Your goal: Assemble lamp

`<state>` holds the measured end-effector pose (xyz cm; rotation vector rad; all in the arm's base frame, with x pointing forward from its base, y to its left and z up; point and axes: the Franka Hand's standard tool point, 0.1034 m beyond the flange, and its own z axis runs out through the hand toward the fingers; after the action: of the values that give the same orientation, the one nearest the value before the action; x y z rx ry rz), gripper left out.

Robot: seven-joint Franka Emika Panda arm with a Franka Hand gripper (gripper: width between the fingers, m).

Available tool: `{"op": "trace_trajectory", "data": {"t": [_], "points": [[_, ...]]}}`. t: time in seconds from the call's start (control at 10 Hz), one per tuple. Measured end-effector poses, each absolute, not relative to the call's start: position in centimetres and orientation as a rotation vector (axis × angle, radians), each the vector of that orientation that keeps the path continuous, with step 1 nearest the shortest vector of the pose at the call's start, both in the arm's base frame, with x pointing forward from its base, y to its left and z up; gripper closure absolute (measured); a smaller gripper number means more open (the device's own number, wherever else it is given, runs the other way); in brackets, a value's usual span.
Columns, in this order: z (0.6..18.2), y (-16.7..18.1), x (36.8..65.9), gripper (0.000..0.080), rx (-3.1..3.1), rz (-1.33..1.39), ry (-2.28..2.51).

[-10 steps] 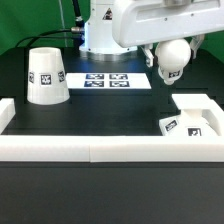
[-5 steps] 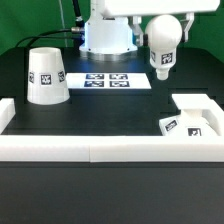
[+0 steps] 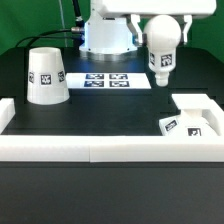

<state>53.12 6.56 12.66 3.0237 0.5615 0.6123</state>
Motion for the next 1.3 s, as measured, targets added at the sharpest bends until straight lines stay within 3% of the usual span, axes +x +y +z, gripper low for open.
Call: {"op": "trace_trajectory", "data": {"t": [0.4,0.9,1.3], "points": [[14.5,8.5,58.5,0.0223,3.064,0.518,0.584],[14.2,8.3,58.8,0.0223,3.036,0.539,0.649],[15.3,7.7,60.4,0.0223,2.946,0.584,0.836]]}}
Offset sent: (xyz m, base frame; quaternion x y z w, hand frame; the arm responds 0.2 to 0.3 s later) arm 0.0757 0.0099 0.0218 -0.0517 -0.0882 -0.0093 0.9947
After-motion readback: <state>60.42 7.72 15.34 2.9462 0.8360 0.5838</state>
